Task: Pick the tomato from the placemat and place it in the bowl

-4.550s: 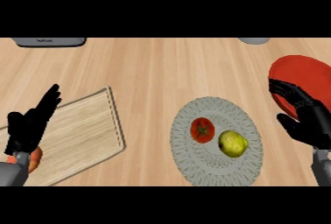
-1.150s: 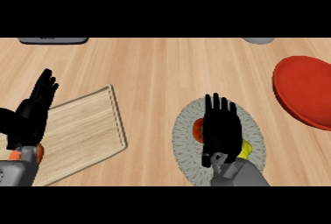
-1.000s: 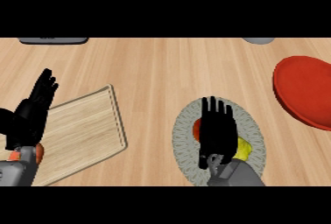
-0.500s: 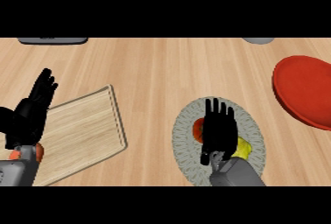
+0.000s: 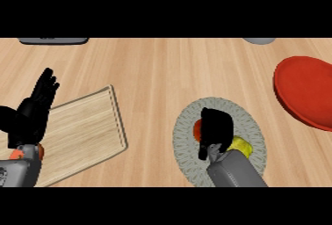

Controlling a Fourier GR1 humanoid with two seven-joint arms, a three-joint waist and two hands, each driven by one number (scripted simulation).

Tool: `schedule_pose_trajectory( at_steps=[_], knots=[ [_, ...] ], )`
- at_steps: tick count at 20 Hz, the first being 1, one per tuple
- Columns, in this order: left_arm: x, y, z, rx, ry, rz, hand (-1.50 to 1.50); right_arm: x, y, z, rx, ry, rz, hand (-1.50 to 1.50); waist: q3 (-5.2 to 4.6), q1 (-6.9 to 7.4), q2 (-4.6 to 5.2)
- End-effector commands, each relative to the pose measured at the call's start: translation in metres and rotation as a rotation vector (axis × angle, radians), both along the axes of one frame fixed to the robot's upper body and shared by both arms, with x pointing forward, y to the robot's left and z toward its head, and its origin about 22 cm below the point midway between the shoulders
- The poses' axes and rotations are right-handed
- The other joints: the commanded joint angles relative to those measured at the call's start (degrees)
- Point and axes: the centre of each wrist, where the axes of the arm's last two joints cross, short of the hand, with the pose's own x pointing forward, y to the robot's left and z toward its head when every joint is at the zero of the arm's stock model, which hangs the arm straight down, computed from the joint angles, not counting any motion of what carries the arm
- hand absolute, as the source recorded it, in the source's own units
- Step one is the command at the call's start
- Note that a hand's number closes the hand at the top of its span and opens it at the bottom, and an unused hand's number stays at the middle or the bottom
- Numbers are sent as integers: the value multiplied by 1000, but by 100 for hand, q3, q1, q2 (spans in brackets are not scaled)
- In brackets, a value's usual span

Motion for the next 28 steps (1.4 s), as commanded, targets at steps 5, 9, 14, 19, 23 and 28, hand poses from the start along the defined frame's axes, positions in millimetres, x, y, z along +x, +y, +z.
schedule_pose_trajectory(
  at_steps=[5,9,14,19,23,28],
  knots=[
    [5,10,1,-5,-1,2,0,19,3,-11,40,-25,56,150,1,0,5],
    [0,13,4,5,4,-13,0,28,-4,-28,29,-62,73,150,2,11,8],
    [4,-6,8,8,12,5,0,44,-29,-11,-20,-162,-49,150,3,-7,8],
    [3,-9,3,-4,-20,-24,0,111,-108,32,171,-113,-432,150,15,171,138],
    [5,-15,0,-9,-10,-19,0,148,-102,66,120,-172,-459,150,4,180,76],
    [12,-9,9,-5,5,-25,0,155,-81,104,-44,-409,-495,150,-1,78,35]
  ],
)
